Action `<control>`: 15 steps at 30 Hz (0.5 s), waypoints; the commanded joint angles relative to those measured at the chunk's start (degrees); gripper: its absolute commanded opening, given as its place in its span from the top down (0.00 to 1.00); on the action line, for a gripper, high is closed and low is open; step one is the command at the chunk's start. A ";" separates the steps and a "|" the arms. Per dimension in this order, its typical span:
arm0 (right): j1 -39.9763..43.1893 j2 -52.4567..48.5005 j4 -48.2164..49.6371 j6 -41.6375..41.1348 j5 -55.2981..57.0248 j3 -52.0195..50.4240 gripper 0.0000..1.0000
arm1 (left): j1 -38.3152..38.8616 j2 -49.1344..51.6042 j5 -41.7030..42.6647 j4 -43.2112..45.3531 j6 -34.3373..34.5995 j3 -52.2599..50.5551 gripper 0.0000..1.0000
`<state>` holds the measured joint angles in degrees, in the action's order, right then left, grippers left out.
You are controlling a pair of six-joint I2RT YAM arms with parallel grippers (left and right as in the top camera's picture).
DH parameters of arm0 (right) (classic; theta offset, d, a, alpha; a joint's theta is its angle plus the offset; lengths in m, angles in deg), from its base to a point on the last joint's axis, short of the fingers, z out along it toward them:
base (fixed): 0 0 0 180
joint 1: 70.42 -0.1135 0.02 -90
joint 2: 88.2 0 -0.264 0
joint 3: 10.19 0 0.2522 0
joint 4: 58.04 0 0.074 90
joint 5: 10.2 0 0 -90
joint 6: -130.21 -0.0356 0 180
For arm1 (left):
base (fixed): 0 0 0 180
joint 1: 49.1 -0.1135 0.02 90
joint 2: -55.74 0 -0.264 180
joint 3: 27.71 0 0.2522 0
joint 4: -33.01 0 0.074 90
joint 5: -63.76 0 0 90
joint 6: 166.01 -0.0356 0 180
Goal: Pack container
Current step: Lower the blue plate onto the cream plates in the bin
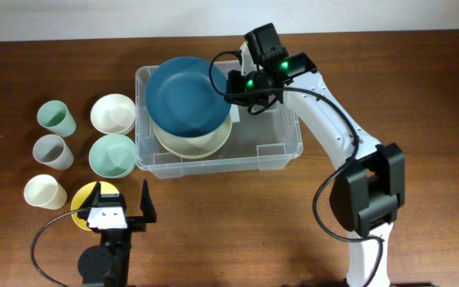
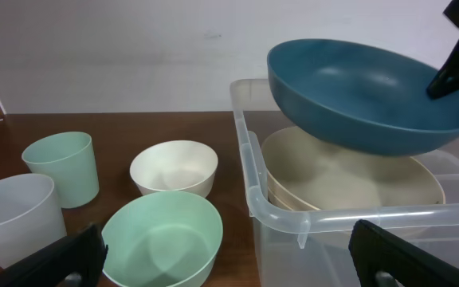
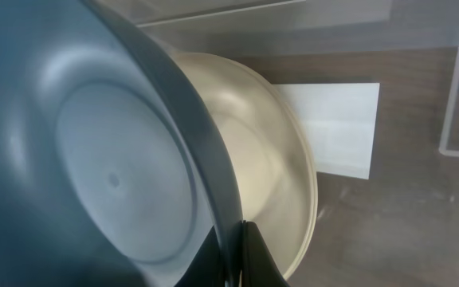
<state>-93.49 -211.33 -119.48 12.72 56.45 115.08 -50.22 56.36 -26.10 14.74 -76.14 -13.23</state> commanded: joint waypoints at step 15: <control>-0.11 -5.64 0.87 -1.99 0.33 -0.31 0.96 | 0.24 -0.26 0.02 -0.24 0.37 -0.20 0.00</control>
<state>-93.49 -216.75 -119.05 11.41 56.49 115.06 -50.22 56.36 -26.10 14.74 -76.16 -13.23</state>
